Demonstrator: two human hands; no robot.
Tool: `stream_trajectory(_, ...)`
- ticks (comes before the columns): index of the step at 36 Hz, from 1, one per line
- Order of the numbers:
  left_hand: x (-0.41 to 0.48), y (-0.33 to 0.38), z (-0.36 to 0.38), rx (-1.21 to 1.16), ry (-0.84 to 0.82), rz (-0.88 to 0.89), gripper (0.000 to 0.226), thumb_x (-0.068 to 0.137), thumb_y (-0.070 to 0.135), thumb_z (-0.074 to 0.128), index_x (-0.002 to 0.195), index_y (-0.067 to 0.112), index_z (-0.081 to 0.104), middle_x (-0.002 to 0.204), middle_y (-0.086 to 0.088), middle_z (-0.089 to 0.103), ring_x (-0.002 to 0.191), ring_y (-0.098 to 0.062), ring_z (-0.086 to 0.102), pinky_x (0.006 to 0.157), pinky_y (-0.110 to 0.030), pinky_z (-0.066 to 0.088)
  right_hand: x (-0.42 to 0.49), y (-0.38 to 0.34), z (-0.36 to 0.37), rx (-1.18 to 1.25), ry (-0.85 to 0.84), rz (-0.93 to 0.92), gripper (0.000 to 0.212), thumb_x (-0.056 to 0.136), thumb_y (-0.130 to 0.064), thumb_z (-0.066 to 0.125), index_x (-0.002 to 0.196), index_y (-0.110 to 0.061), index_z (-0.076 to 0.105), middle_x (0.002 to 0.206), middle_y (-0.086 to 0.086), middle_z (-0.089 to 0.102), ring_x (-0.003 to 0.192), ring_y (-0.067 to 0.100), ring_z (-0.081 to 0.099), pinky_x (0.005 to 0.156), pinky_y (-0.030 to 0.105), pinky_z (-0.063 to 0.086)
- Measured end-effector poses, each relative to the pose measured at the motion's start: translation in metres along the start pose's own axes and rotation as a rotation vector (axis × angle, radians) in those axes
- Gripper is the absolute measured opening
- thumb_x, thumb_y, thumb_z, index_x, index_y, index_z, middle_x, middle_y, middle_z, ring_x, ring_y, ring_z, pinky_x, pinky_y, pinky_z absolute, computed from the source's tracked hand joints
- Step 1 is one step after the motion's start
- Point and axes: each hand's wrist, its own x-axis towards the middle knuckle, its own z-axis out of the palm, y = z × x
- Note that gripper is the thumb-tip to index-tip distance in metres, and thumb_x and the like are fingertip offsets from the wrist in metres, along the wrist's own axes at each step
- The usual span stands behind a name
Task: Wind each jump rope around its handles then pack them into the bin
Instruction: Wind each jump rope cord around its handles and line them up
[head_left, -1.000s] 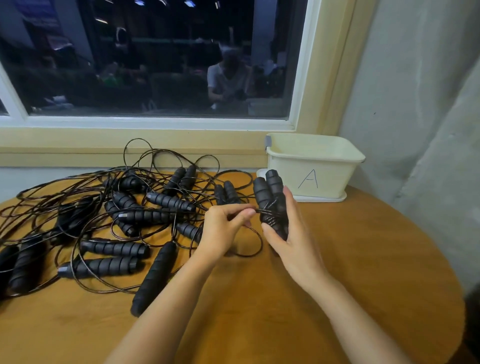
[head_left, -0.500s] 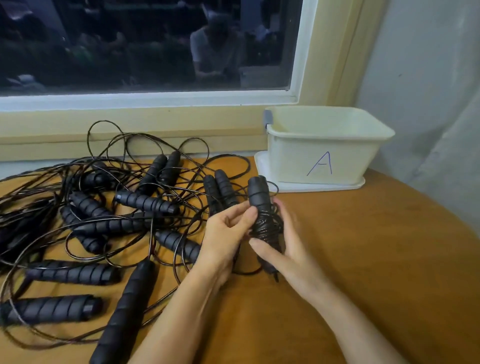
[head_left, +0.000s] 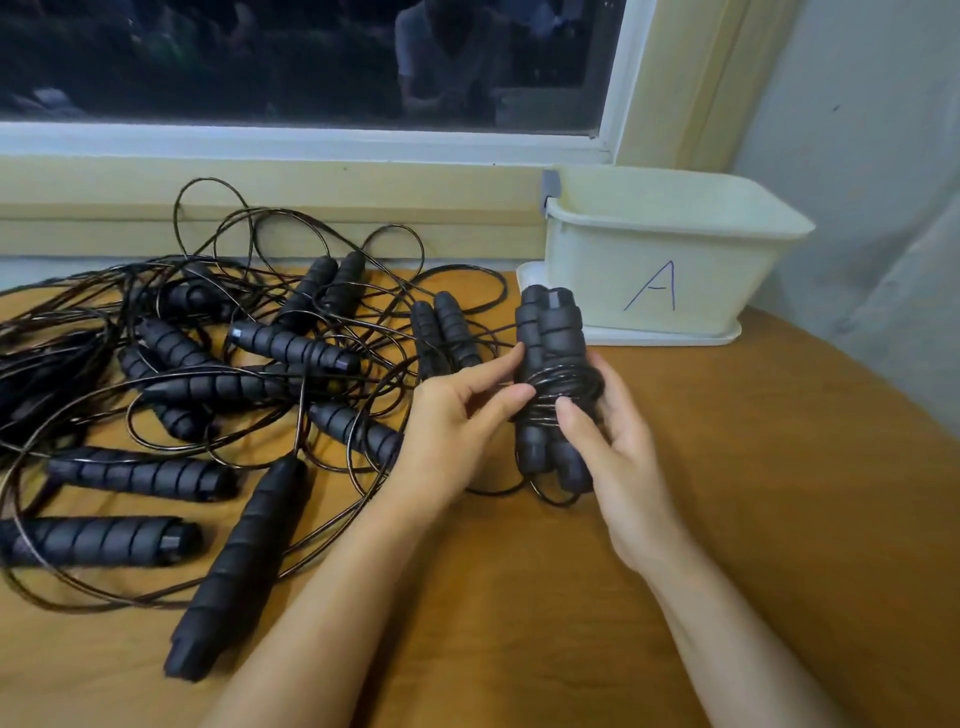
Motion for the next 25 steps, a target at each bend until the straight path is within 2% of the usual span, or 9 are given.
stream_trajectory(5,-0.001,-0.003,0.002,0.039,0.059,0.038,0.039,0.091,0.004,0.064,0.129,0.01,0.06,0.112,0.005,0.069,0.109,0.001,0.064,0.097,-0.02,0.05,0.002,-0.003,0.0,0.099,0.012,0.057,0.052,0.095,-0.022,0.059,0.145,-0.017,0.044,0.133,0.001,0.064,0.122,0.017,0.06,0.095,0.025,0.051)
stream_trajectory(9,0.002,0.004,0.001,-0.244,0.054,-0.12,0.061,0.088,0.006,0.064,0.145,0.008,0.042,0.12,-0.004,0.07,0.112,-0.008,0.065,0.095,-0.02,0.05,0.001,-0.006,0.002,0.162,0.0,0.082,0.052,0.091,-0.022,0.054,0.142,-0.016,0.047,0.131,0.003,0.065,0.121,0.019,0.061,0.095,0.027,0.052)
stream_trajectory(12,0.004,0.002,-0.001,-0.255,-0.024,-0.195,0.052,0.094,0.009,0.059,0.144,0.008,0.045,0.126,-0.004,0.067,0.116,-0.011,0.063,0.096,-0.025,0.052,-0.001,-0.004,0.005,0.167,-0.031,0.09,0.047,0.093,-0.02,0.052,0.14,-0.014,0.049,0.127,0.003,0.067,0.119,0.019,0.062,0.093,0.026,0.052)
stream_trajectory(14,0.003,0.003,-0.001,-0.318,-0.067,-0.249,0.042,0.096,0.006,0.054,0.138,0.012,0.051,0.12,-0.003,0.071,0.11,-0.012,0.067,0.083,-0.022,0.056,-0.002,-0.002,0.006,0.137,-0.033,0.096,0.048,0.095,-0.022,0.055,0.142,-0.015,0.046,0.129,0.004,0.065,0.12,0.019,0.062,0.094,0.028,0.052)
stream_trajectory(16,0.003,0.003,-0.002,-0.355,-0.061,-0.253,0.04,0.096,0.004,0.054,0.135,0.013,0.054,0.112,-0.001,0.073,0.101,-0.012,0.07,0.075,-0.021,0.056,-0.003,-0.002,0.006,0.043,-0.007,0.097,0.051,0.094,-0.036,0.062,0.141,-0.022,0.048,0.133,0.003,0.062,0.125,0.019,0.057,0.102,0.034,0.049)
stream_trajectory(18,0.003,0.003,-0.002,-0.355,-0.037,-0.217,0.04,0.095,0.002,0.056,0.133,0.013,0.056,0.108,0.0,0.075,0.099,-0.012,0.071,0.075,-0.022,0.057,0.001,-0.004,0.002,-0.122,0.031,0.06,0.058,0.083,-0.059,0.06,0.133,-0.031,0.057,0.139,-0.004,0.054,0.134,0.015,0.046,0.113,0.042,0.038)
stream_trajectory(19,0.002,0.002,-0.001,-0.322,-0.037,-0.185,0.04,0.094,0.001,0.056,0.132,0.014,0.056,0.108,0.002,0.075,0.1,-0.012,0.071,0.076,-0.023,0.057,0.004,-0.007,0.0,-0.177,0.07,0.046,0.059,0.078,-0.064,0.058,0.128,-0.033,0.061,0.14,-0.008,0.051,0.136,0.01,0.042,0.115,0.04,0.034)
stream_trajectory(22,-0.003,0.005,0.007,-0.152,-0.107,-0.092,0.044,0.091,-0.003,0.06,0.128,0.021,0.057,0.107,0.011,0.073,0.105,-0.006,0.068,0.085,-0.02,0.054,0.012,-0.015,-0.007,-0.026,0.094,0.057,0.051,0.083,-0.051,0.066,0.126,-0.024,0.062,0.127,-0.004,0.065,0.121,0.011,0.059,0.102,0.029,0.047)
stream_trajectory(25,-0.006,0.006,0.013,-0.114,-0.162,-0.067,0.047,0.09,-0.001,0.063,0.132,0.018,0.054,0.115,0.005,0.07,0.109,-0.001,0.065,0.09,-0.016,0.051,0.011,-0.019,-0.011,0.065,0.099,0.094,0.038,0.085,-0.037,0.067,0.118,-0.016,0.065,0.106,0.002,0.074,0.101,0.017,0.069,0.084,0.03,0.052)
